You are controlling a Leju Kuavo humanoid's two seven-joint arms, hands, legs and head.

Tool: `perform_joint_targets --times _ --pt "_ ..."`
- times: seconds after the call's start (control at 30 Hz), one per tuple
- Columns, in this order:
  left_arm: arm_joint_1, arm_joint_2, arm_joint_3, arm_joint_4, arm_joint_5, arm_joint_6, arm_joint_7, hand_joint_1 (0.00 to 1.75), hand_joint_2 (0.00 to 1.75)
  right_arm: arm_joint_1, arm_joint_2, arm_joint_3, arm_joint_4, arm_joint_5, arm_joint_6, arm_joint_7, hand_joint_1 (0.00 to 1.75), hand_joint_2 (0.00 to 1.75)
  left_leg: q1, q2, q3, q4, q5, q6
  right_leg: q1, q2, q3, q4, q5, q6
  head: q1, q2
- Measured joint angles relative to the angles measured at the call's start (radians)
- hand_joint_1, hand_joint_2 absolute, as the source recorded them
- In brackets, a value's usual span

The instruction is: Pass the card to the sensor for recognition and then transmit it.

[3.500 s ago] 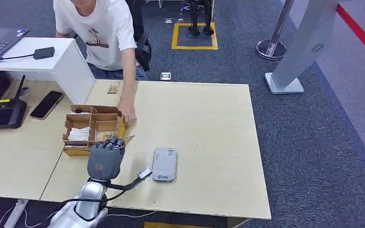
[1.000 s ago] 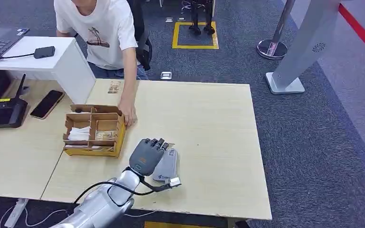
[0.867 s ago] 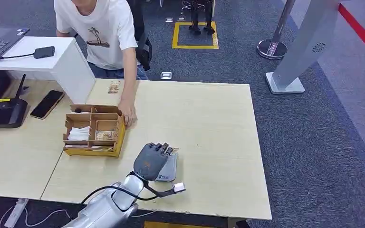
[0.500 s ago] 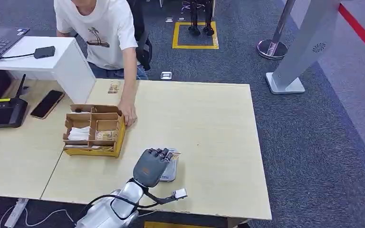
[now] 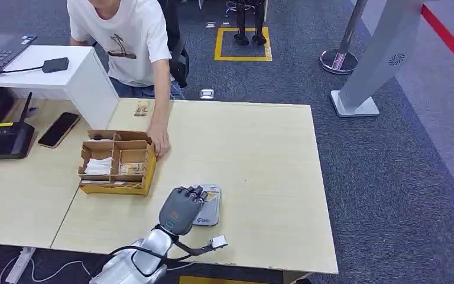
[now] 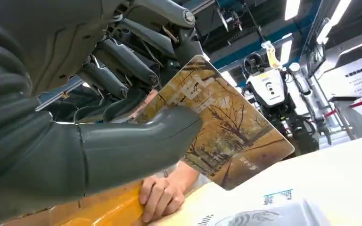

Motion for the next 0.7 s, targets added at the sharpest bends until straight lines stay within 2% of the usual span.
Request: perform_joint_targets --times 0.1,0.2,0.53,0.7 --pt "0.008 0.029 0.000 -0.022 0.000 -0.011 0.038 1.75 1.75 0.000 0.000 0.000 0.000 -0.019 -0.003 0.000 0.00 0.00 0.000 0.000 0.000 0.000 0.000 0.000 0.000 0.000 0.000 0.000 0.000 0.000 0.000 0.000" --pt "0.013 0.053 0.000 -0.038 0.000 -0.030 0.034 1.75 1.75 0.001 0.000 0.000 0.000 -0.027 -0.005 0.000 0.00 0.00 0.000 0.000 0.000 0.000 0.000 0.000 0.000 0.000 0.000 0.000 0.000 0.000 0.000 0.000" --pt "0.016 0.059 0.004 -0.049 0.000 -0.037 0.020 1.75 1.75 0.000 0.000 0.000 -0.001 -0.033 -0.005 0.000 0.00 0.00 0.000 0.000 0.000 0.000 0.000 0.000 0.000 0.000 0.000 0.000 0.000 0.000 0.000 0.000" --pt "0.021 0.057 0.010 -0.049 0.000 -0.040 -0.010 1.75 1.75 0.000 0.000 0.002 -0.001 -0.042 -0.003 0.000 0.00 0.00 0.000 0.000 0.000 0.000 0.000 0.000 0.000 0.000 0.000 0.000 0.000 0.000 0.000 0.000"
